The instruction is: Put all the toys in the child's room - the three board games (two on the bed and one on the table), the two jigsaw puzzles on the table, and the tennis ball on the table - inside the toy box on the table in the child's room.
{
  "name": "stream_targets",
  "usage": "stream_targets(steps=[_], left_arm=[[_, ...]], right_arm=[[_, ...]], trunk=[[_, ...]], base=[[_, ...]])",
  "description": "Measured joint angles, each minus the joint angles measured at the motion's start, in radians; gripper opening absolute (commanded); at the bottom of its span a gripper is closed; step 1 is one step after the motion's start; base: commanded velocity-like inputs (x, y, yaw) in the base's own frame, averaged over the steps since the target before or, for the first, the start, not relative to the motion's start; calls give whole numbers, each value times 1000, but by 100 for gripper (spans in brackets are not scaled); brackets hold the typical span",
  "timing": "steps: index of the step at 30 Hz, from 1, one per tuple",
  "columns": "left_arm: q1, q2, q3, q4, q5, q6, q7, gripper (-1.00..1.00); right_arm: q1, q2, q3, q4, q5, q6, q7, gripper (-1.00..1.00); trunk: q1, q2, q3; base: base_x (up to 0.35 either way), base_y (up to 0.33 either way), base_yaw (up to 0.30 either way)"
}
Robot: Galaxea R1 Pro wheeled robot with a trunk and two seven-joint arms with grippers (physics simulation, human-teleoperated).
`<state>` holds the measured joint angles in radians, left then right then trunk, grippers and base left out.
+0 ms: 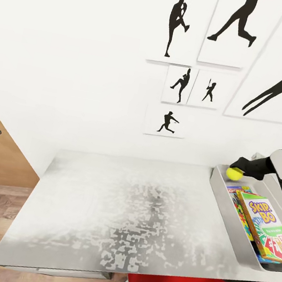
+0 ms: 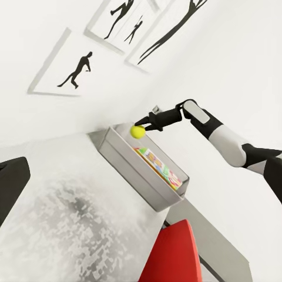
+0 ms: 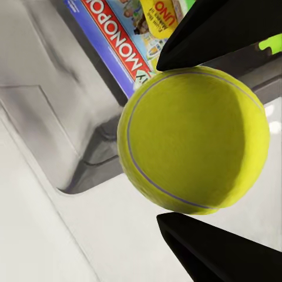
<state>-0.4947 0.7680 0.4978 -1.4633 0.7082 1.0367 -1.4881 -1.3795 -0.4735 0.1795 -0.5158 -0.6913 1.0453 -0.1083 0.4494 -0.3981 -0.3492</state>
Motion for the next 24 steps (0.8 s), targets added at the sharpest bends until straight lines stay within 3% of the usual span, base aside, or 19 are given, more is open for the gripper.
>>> stream_targets(steps=[6, 7, 24], left_arm=[[0, -1, 0, 0, 0, 0, 0, 100], [0, -1, 0, 0, 0, 0, 0, 100], [0, 0, 1, 0, 0, 0, 0, 100]], right_arm=[[0, 1, 1, 1, 1, 0, 0, -100], [0, 1, 1, 0, 1, 0, 0, 100], [0, -3, -1, -3, 0, 0, 2, 100]], trunk=[[0, 0, 0], [0, 0, 0], [0, 0, 0]], base=[[0, 0, 0], [0, 0, 0], [0, 0, 0]])
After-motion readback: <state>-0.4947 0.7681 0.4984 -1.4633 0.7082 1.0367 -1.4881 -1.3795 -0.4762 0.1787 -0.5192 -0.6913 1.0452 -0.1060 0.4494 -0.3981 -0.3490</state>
